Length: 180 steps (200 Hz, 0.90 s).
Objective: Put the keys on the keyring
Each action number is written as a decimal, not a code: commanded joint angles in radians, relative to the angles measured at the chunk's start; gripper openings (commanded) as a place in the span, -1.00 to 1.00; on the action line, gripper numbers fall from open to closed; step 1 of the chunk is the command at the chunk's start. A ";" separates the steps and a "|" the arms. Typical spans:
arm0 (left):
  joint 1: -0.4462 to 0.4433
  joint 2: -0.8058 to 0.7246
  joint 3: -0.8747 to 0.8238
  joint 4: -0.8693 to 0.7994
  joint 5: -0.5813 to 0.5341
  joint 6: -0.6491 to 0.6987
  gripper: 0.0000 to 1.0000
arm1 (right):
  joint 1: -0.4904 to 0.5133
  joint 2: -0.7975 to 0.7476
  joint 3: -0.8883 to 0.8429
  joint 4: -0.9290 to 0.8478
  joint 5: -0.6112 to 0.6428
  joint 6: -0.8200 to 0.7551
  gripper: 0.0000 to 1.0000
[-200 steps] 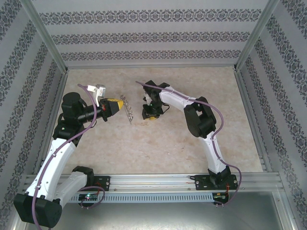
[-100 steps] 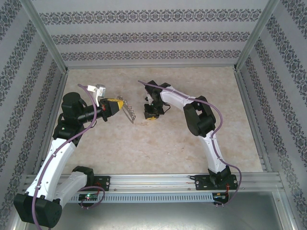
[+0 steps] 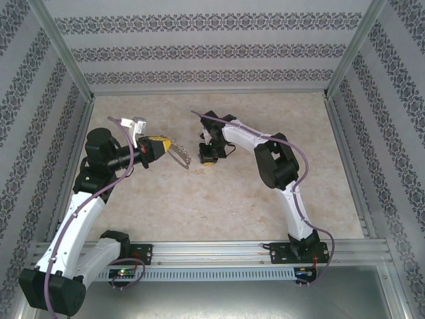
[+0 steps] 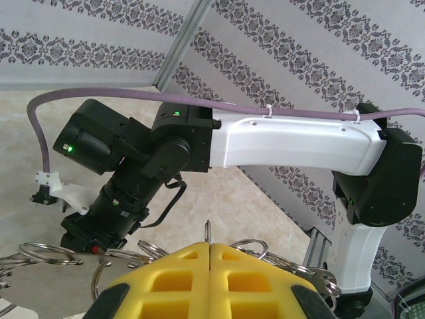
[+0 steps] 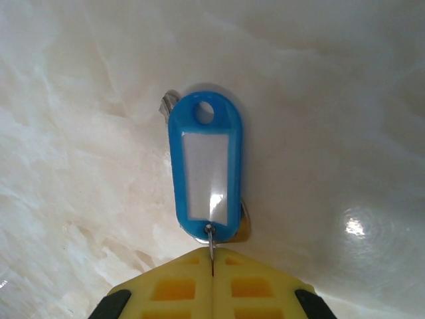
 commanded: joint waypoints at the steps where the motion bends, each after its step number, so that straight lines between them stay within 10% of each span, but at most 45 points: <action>1: 0.014 -0.010 0.004 0.007 0.005 0.023 -1.00 | -0.012 -0.063 -0.040 -0.020 0.039 -0.044 -0.97; 180: 0.000 0.092 0.206 -0.220 0.021 0.354 -1.00 | 0.109 -0.942 -0.330 0.181 -0.021 -0.571 -1.00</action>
